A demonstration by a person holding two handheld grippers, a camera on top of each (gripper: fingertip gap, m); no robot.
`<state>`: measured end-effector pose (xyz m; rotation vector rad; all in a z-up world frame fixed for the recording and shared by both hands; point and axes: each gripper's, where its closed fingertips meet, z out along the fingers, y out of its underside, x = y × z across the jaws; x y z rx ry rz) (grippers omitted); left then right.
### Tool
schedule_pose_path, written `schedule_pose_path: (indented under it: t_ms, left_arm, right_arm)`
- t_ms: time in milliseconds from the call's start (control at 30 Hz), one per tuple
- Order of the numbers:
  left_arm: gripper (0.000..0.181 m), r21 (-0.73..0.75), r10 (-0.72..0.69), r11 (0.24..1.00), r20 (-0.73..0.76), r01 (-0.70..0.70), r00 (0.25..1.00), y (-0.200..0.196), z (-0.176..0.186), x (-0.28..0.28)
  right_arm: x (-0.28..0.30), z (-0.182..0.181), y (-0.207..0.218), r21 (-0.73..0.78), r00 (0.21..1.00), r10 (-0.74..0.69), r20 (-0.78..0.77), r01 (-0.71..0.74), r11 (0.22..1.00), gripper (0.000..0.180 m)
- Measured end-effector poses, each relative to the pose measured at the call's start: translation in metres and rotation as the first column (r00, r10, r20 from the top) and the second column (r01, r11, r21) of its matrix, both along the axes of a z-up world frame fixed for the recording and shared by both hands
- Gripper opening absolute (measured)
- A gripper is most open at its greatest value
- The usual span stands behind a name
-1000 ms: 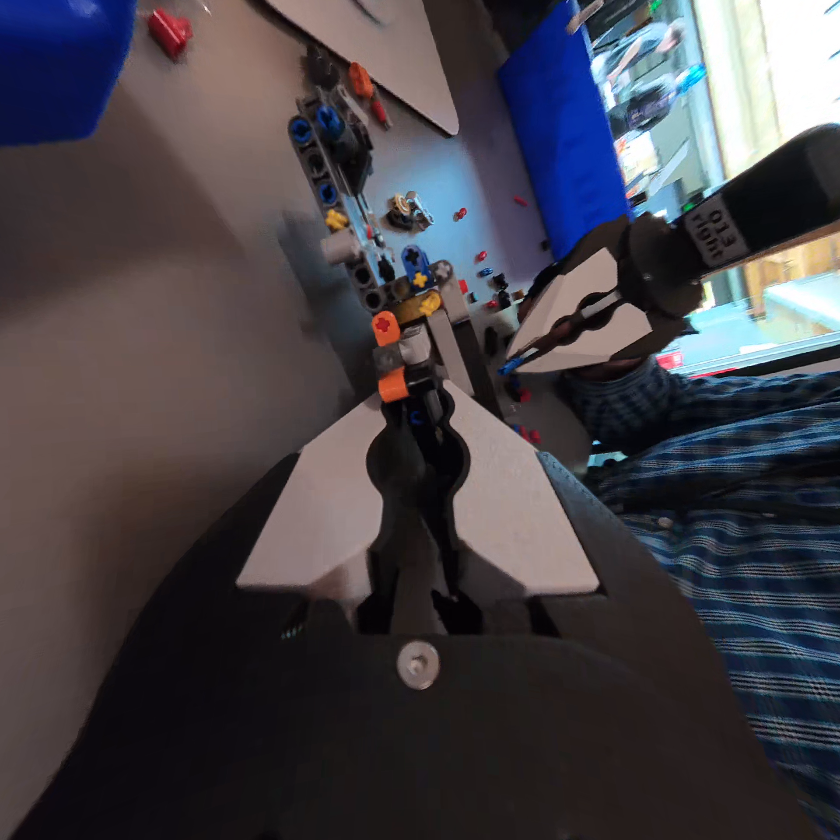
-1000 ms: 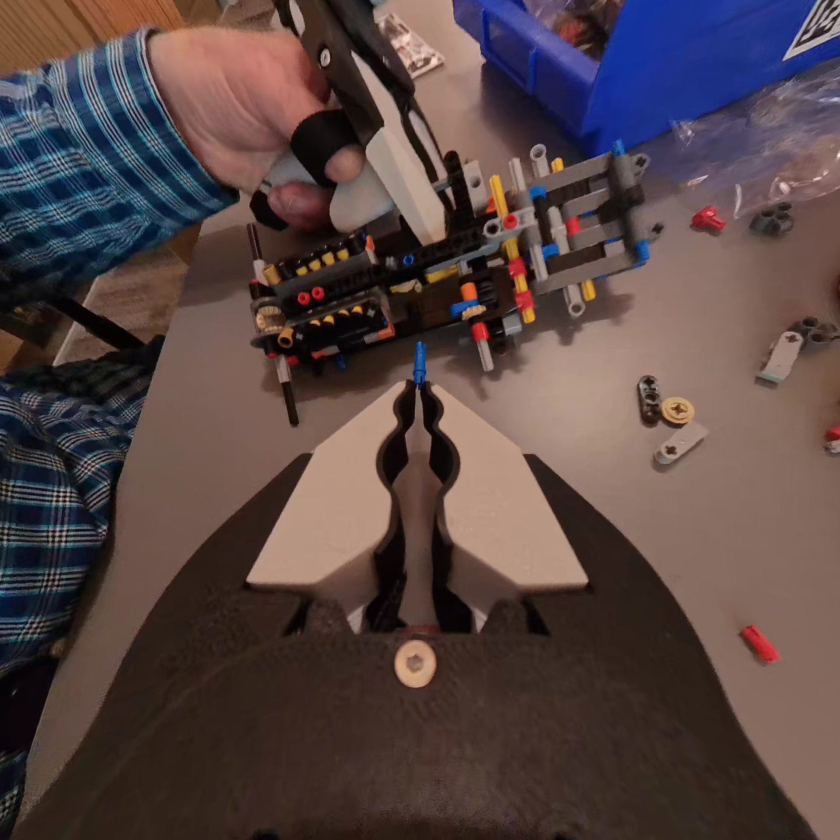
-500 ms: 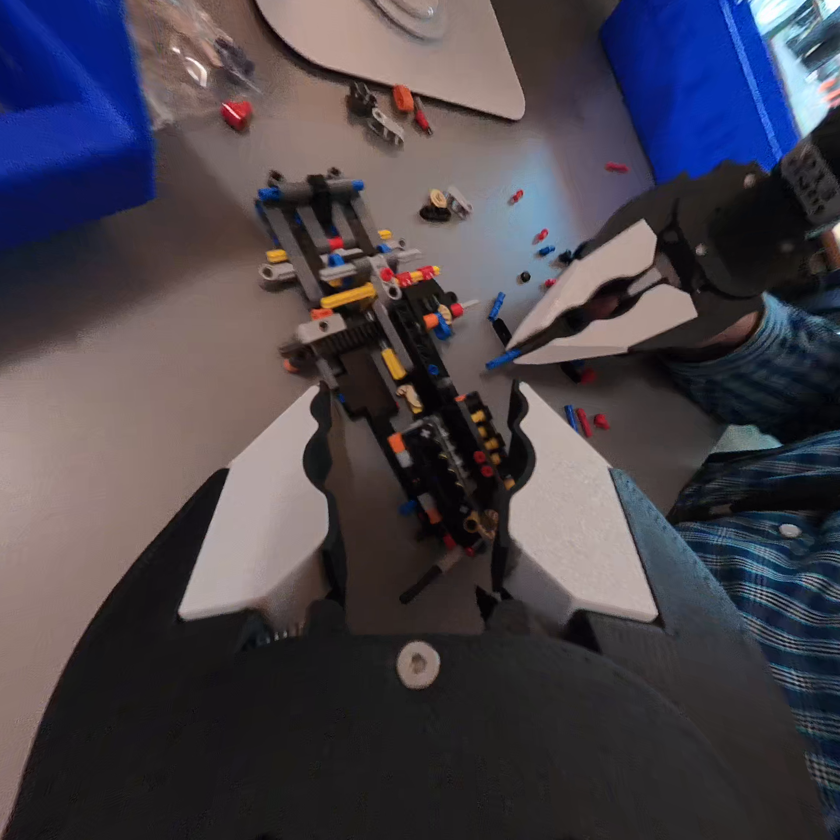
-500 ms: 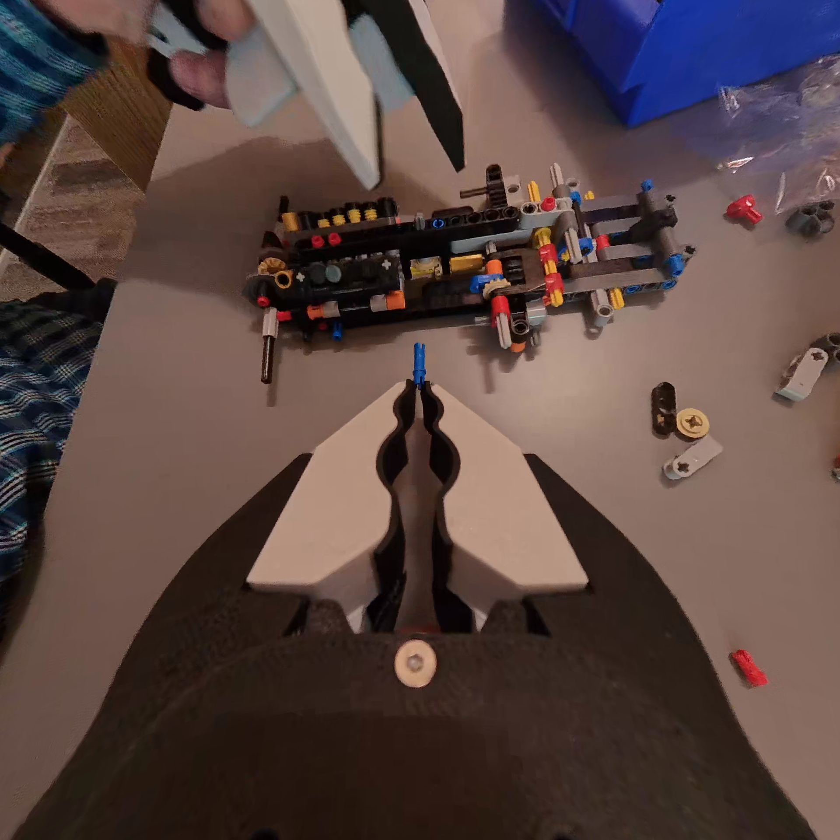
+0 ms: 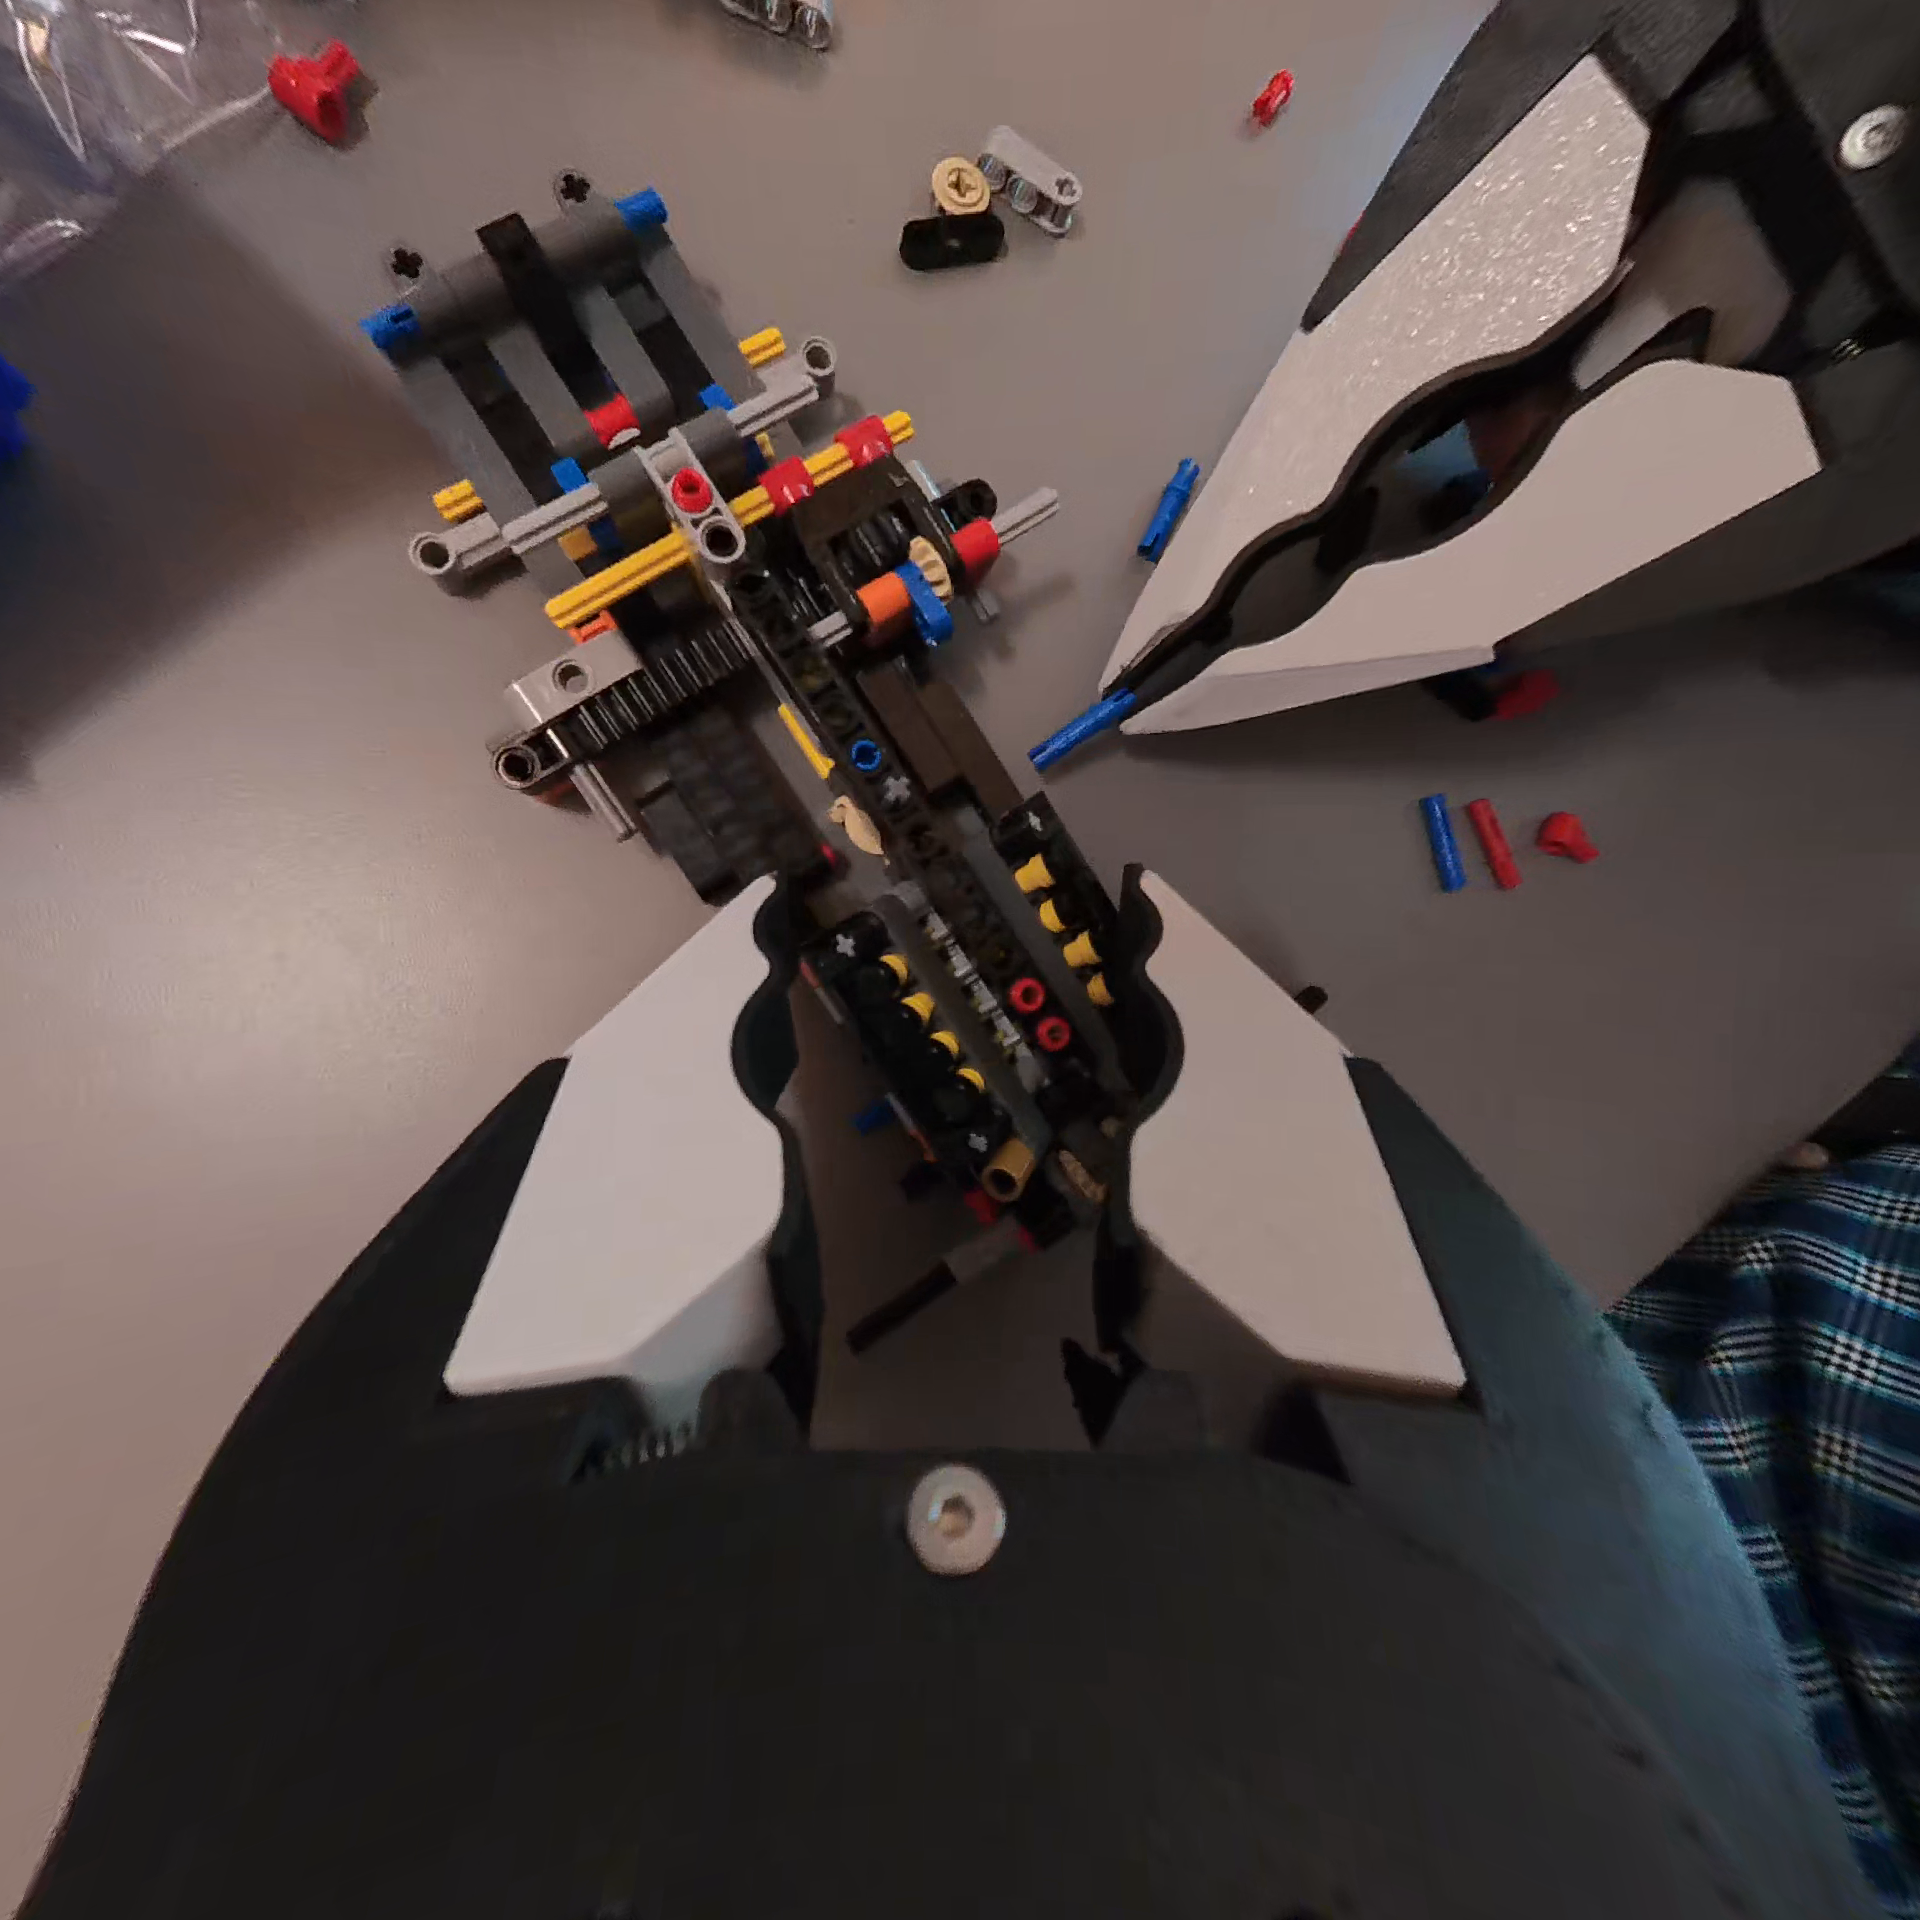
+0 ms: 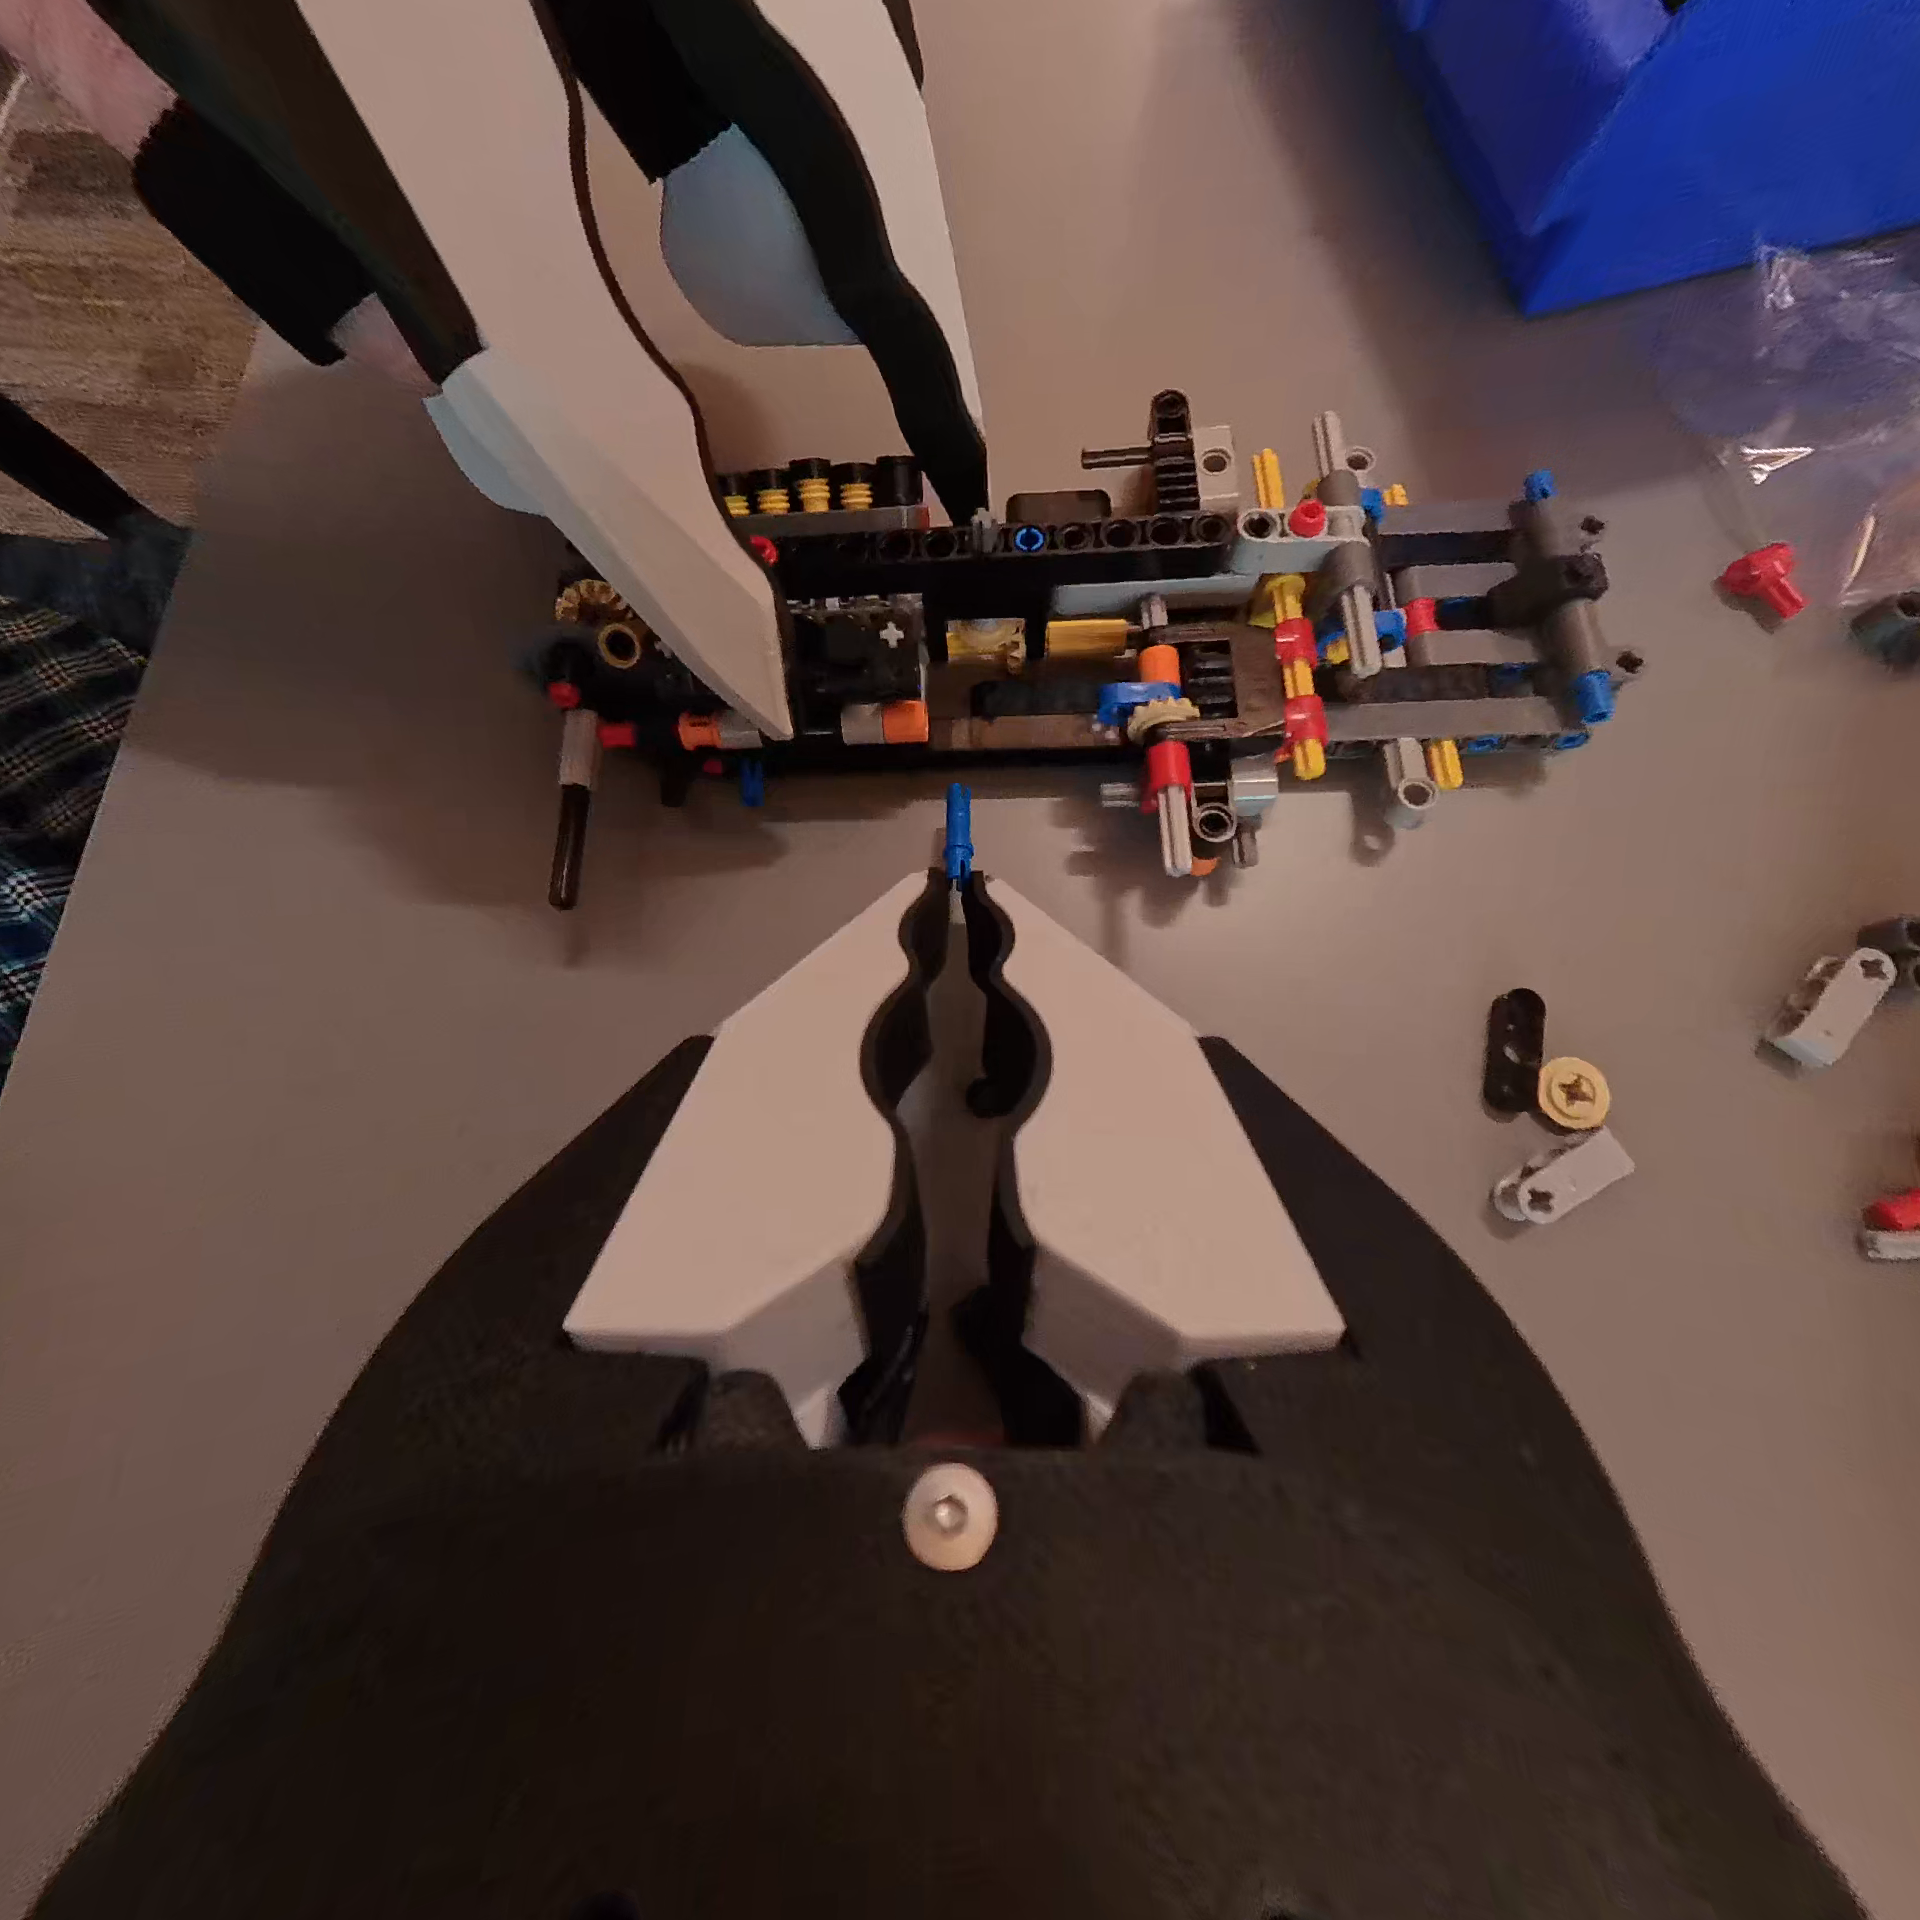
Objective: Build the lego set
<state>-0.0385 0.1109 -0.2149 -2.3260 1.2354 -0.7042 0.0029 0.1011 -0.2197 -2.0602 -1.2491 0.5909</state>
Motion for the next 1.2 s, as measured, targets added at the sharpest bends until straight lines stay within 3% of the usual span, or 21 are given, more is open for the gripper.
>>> schedule_pose_path:
  t_ms: [467,1200]
  left_arm:
    - [0.059,-0.001,-0.007,1.0,0.013,0.007,1.0,0.0,0.0,0.0]
    - [0.058,-0.011,-0.006,1.0,0.027,0.007,1.0,0.001,0.0,0.0]
  right_arm:
    - [-0.02,-0.001,-0.025,-0.027,0.989,0.147,-0.007,-0.147,0.989,0.001]
    - [-0.014,-0.004,-0.013,-0.019,0.995,0.096,0.012,-0.096,0.995,0.001]
